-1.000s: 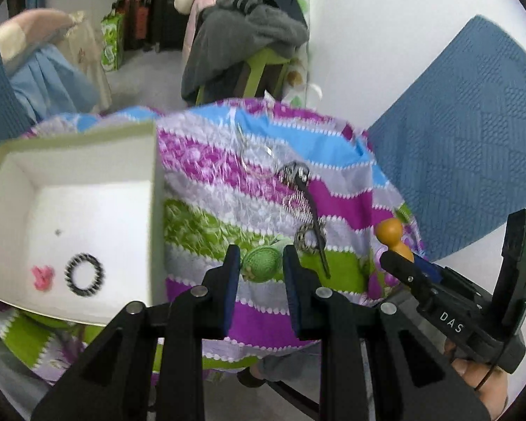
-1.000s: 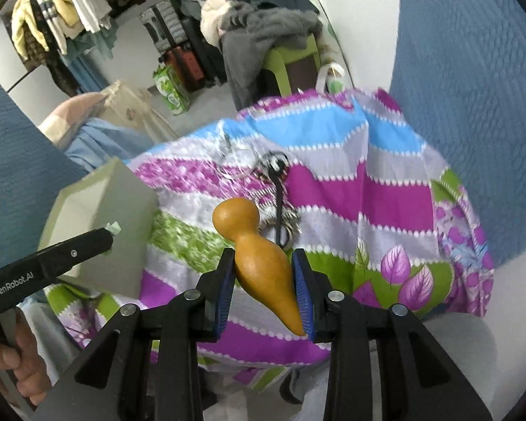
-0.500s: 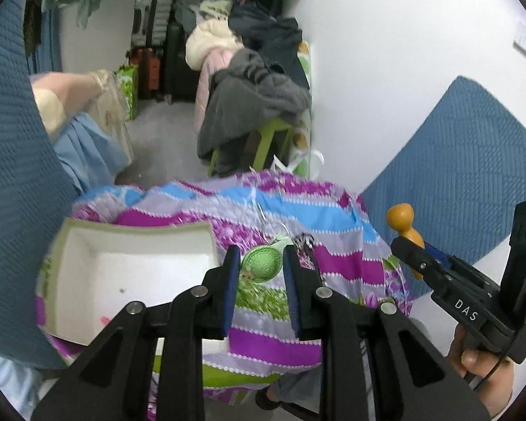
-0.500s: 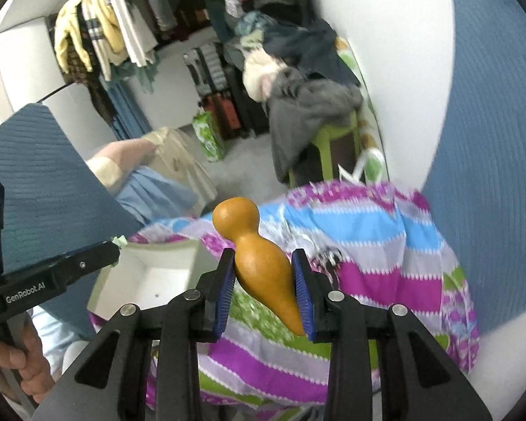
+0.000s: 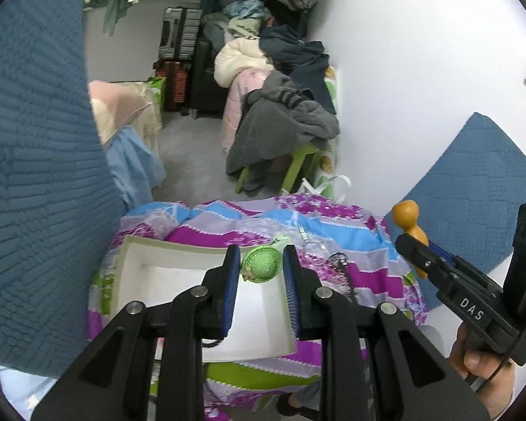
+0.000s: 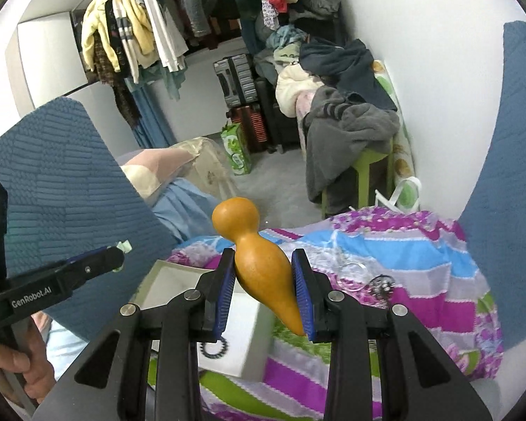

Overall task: Organize jewelry
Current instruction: 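Carry the green bead with the left tool while the right tool carries the gourd toward the box, then open the left tool to drop the bead while the right tool drops the gourd into the box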

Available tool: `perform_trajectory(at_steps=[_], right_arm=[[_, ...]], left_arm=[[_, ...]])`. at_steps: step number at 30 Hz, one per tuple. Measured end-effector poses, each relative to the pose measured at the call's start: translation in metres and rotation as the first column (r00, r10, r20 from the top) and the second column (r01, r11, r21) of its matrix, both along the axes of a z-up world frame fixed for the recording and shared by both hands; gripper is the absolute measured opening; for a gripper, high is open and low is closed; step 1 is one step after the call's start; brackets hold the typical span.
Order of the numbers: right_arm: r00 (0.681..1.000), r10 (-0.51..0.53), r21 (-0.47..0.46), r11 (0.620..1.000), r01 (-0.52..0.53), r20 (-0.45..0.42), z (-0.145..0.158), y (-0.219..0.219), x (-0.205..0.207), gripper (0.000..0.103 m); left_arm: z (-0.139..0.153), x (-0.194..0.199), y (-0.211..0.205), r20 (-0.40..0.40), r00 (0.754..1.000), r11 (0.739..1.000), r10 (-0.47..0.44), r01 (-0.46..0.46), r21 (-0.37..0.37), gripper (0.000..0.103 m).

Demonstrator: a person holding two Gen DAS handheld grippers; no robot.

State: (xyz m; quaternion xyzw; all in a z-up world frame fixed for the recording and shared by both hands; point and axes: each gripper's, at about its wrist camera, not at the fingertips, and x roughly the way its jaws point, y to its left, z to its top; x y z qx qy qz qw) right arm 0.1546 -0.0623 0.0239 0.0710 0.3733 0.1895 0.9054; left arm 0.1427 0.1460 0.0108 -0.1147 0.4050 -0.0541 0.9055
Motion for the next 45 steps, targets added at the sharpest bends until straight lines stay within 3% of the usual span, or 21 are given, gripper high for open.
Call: perform_trajectory(at_steps=[5,16,27,31,34,37,38,45], right_arm=[[0.999,0.017,-0.016,1.0,-0.017,-0.032,-0.021,0.03,0.001,0.03],[0.975,0.102,-0.083,0.989,-0.12,-0.198,-0.093,0.079,0.002,0.03],[0.945,0.148,-0.126,0.973,-0.192,-0.292,-0.135,0.105,0.002,0.031],[0.938,0.153,-0.121,0.973,-0.198,-0.31,-0.142,0.107,0.003,0.032],[0.937,0.158,-0.105,0.974,-0.199,-0.312,-0.14,0.104,0.003,0.041],[0.941,0.164,-0.095,0.975,-0.199,-0.295,-0.13,0.1,0.003,0.041],[0.944,0.167,-0.089,0.976,-0.2,-0.286,-0.125,0.098,0.003,0.041],[0.969,0.187,-0.081,0.976,-0.201,-0.16,-0.071,0.078,-0.007,0.041]], left_arm=[[-0.023,-0.001,0.025,-0.035,0.999,1.0,0.022,-0.022,-0.01,0.025],[-0.097,-0.001,0.066,-0.17,0.984,0.998,0.056,-0.062,-0.03,0.025],[-0.142,-0.005,0.074,-0.259,0.964,0.996,0.06,-0.075,-0.049,0.025],[-0.143,-0.009,0.073,-0.261,0.963,0.996,0.061,-0.075,-0.045,0.026],[-0.138,-0.009,0.072,-0.252,0.966,0.996,0.062,-0.077,-0.051,0.028],[-0.129,-0.011,0.072,-0.232,0.97,0.995,0.075,-0.089,-0.052,0.052],[-0.123,-0.013,0.072,-0.217,0.973,0.994,0.079,-0.092,-0.05,0.055],[-0.072,-0.021,0.054,-0.113,0.99,0.996,0.079,-0.083,-0.031,0.055]])
